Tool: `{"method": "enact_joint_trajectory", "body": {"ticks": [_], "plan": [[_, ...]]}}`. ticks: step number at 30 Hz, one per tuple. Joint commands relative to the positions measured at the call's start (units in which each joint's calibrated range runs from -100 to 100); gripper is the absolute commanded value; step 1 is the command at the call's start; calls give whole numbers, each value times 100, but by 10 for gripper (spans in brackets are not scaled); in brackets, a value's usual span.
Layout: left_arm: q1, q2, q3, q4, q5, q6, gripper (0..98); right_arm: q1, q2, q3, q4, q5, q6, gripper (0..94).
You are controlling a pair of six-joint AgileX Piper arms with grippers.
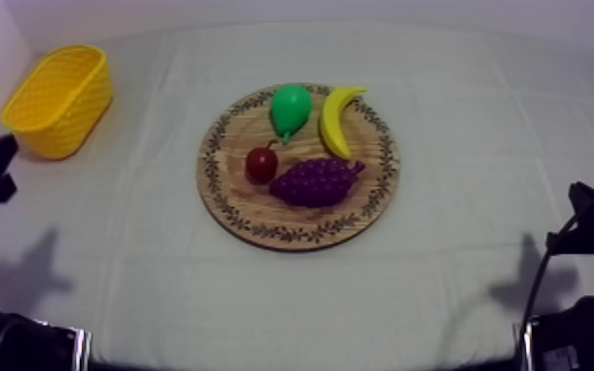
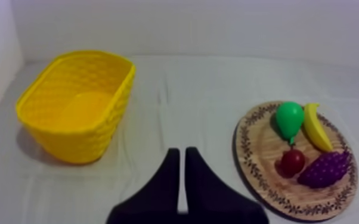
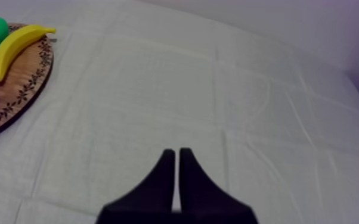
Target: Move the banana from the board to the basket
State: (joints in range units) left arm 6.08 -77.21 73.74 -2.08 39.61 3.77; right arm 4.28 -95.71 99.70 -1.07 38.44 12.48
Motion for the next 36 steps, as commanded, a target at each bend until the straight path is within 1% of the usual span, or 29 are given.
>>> {"method": "enact_joint_trajectory", "body": {"ticks": [1,4,8,10,13,15,17,24,31,36], "plan": [[102,1096,-1464,-5,189,-36,46,1,-4,-3,2,3,0,6],[315,1923,-2338,-25,325,-91,65,1,-4,-3,2,3,0,6],[663,3043,-3464,-164,549,-11,62,1,-4,-3,2,3,0,6],[889,3574,-4088,-293,767,95,64,1,-4,-3,2,3,0,6],[1286,4324,-5060,-551,1225,319,71,1,-4,-3,2,3,0,6],[1507,4785,-5686,-646,1500,423,71,1,-4,-3,2,3,0,6],[1701,5222,-6280,-693,1747,498,69,1,-4,-3,2,3,0,6],[2163,6657,-8048,-716,2480,683,61,1,-4,-3,2,3,0,6],[2457,7923,-9241,-711,3292,949,125,1,-4,-3,2,3,0,6],[2574,8729,-9857,-572,3738,1146,142,1,-4,-3,2,3,0,6]]}}
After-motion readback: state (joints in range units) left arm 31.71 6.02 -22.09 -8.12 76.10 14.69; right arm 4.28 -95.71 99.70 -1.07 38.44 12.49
